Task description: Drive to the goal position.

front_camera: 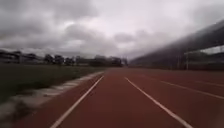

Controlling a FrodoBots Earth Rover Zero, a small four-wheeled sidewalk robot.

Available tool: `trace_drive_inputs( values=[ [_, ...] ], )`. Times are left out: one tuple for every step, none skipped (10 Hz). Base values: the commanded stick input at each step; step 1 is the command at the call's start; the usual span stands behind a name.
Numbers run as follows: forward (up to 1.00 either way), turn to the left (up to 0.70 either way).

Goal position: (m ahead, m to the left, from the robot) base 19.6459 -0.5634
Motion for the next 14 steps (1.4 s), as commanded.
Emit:
trace_drive_inputs(
  values=[
    [0.7,0.0],
    [0.7,0.0],
    [0.7,0.0],
    [0.7,0.0],
    [0.7,0.0],
    [0.7,0.0],
    [0.7,0.0],
    [0.7,0.0],
    [0.7,0.0],
    [0.7,0.0],
    [0.7,0.0],
    [0.7,0.0],
    [0.7,0.0],
    [0.7,0.0]
  ],
)
